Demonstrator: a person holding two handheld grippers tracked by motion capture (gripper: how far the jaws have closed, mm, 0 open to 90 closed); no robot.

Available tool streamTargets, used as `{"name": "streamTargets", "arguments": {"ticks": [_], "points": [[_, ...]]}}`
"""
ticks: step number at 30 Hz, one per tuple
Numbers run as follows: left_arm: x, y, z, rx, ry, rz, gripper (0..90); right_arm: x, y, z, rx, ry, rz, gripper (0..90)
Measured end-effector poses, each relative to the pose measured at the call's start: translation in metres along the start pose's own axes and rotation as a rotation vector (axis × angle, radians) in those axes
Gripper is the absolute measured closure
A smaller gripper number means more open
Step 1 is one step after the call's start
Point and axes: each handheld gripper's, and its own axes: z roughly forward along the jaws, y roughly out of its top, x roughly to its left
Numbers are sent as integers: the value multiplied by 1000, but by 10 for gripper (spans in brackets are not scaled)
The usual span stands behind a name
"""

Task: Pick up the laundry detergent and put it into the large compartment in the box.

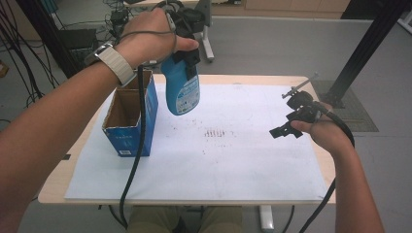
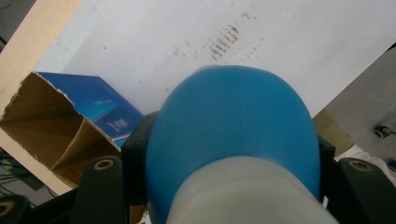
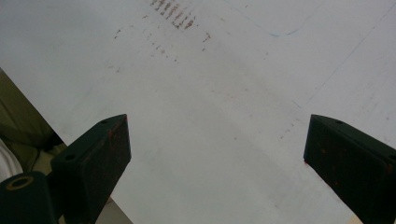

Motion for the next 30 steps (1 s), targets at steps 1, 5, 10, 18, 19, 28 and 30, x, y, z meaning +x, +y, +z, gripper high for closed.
{"name": "streamTargets", "arguments": {"ticks": [1,5,10,18,19,28,30], "points": [[0,-1,-1,-2,0,-4,389,0,0,0,-5,2,-2,72],[1,-4,-7,-4,-4,-28,389,-1,0,2,-5,3,-7,72],[11,-6,-15,5,-38,-75,389,-1,0,3,-9,9,-7,72],[20,-13,-32,-2,-28,-163,388,-2,-2,2,-16,11,-5,72],[21,-15,-35,-10,-26,-181,389,-2,-3,2,-18,10,-3,72],[34,-22,-46,-14,-37,-238,389,-3,-4,5,-30,20,-6,72],[37,-23,-48,-8,-35,-251,388,-3,-4,4,-32,19,-6,72]]}}
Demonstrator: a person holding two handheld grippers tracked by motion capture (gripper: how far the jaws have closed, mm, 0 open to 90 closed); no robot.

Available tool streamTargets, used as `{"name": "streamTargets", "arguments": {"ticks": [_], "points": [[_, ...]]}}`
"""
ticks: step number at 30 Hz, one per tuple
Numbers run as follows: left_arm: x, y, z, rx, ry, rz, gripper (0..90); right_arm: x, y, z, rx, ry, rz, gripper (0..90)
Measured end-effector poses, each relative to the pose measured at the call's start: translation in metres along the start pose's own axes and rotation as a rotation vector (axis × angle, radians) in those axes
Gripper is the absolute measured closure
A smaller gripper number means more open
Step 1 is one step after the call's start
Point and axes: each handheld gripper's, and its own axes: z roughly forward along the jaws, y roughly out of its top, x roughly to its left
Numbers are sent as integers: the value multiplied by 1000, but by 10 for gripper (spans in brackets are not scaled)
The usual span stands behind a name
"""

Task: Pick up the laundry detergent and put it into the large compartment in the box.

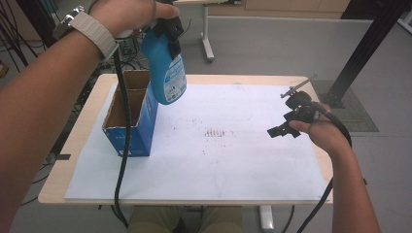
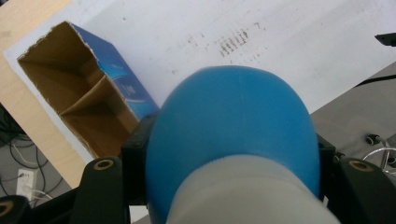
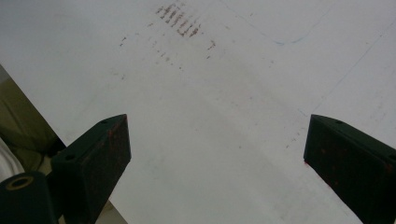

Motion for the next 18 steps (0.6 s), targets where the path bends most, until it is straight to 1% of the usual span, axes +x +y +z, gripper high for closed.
{"name": "streamTargets", "arguments": {"ticks": [1,2,4,9,12,18], "points": [[1,0,-1,2,3,-2,388,0,0,0,-2,0,1,72],[1,-1,-1,-4,2,-17,388,0,0,-1,-3,-1,-2,72],[4,-2,-2,2,9,-23,389,1,1,0,-3,0,-3,72],[10,-3,-4,13,13,-59,388,1,3,1,-8,4,-8,72],[16,-5,-8,17,8,-90,388,1,4,3,-8,8,-11,72],[28,-8,-12,26,17,-127,388,0,3,4,-6,10,-9,72]]}}
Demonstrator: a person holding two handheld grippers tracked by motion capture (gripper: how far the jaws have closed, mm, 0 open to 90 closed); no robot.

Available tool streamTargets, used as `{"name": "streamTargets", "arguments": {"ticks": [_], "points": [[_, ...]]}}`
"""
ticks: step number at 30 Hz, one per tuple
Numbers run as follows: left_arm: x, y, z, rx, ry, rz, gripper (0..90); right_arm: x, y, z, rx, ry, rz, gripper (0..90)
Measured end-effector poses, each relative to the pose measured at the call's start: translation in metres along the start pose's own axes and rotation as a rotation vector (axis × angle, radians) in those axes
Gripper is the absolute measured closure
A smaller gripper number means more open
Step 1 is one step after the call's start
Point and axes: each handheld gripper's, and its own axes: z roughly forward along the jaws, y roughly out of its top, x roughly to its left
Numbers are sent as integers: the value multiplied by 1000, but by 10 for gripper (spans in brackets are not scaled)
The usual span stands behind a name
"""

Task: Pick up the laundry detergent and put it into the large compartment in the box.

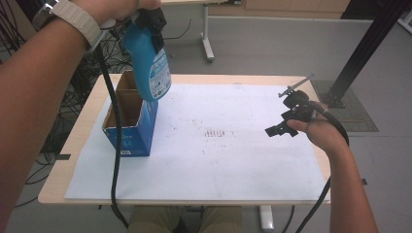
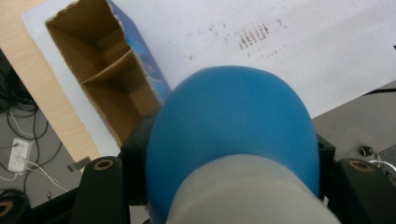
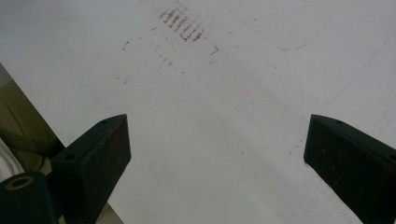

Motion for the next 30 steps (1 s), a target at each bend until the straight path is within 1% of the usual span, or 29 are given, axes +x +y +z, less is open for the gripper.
{"name": "streamTargets", "arguments": {"ticks": [3,5,10,13,18,22,27,30], "points": [[4,0,-1,9,18,-24,388,0,-1,0,-4,0,0,72],[7,-2,-2,2,23,-35,388,0,-1,0,-6,0,1,72],[18,-7,-5,-11,15,-71,388,0,-1,0,-7,-2,0,72],[22,-8,-6,-5,14,-81,388,0,-1,0,-6,-2,0,72],[29,-10,-7,5,17,-120,388,1,-1,-1,-13,-8,0,71],[34,-13,-6,3,19,-147,388,1,0,-1,-13,-6,-2,71],[41,-16,-4,1,18,-167,388,2,1,0,-12,-4,-6,71],[47,-19,-4,-1,16,-192,388,2,1,0,-10,-5,-4,71]]}}
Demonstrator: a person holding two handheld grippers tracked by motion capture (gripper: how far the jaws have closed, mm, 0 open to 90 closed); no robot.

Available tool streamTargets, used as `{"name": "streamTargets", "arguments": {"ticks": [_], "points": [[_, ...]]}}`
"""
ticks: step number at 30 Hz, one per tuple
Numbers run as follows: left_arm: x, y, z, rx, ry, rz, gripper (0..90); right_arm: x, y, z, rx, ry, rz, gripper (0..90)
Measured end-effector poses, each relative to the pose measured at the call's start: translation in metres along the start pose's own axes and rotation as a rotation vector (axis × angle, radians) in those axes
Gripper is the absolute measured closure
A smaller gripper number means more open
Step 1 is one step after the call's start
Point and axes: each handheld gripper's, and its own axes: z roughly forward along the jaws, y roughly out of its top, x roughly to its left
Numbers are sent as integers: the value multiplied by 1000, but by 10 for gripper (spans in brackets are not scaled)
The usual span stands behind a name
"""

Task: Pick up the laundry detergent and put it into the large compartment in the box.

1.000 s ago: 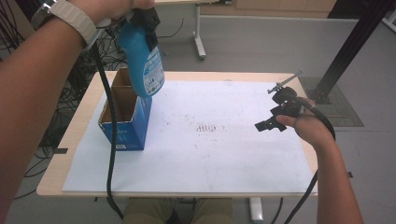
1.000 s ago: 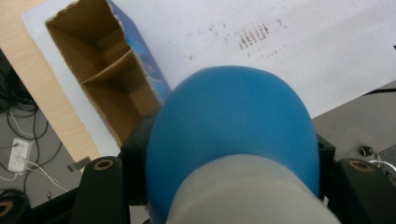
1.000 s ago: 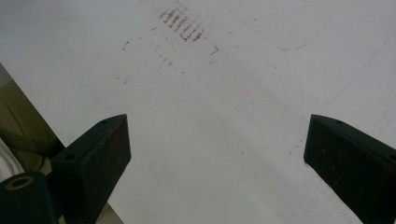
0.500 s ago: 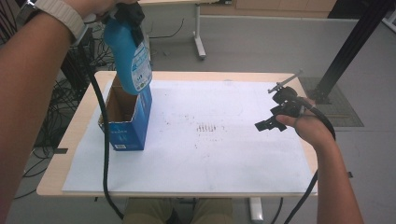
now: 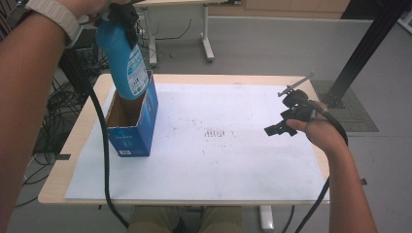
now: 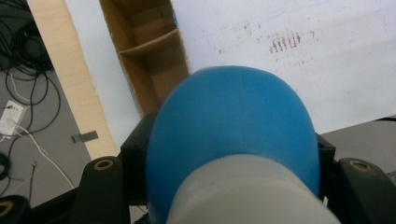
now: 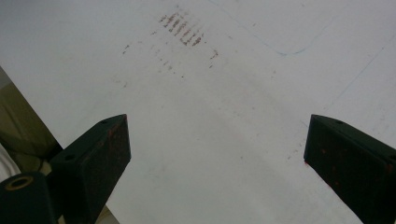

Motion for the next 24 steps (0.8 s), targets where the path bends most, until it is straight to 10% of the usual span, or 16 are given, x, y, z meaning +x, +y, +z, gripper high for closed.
{"name": "streamTargets", "arguments": {"ticks": [24], "points": [[22,1,17,23,30,-78,387,-1,2,5,7,4,0,71]]}}
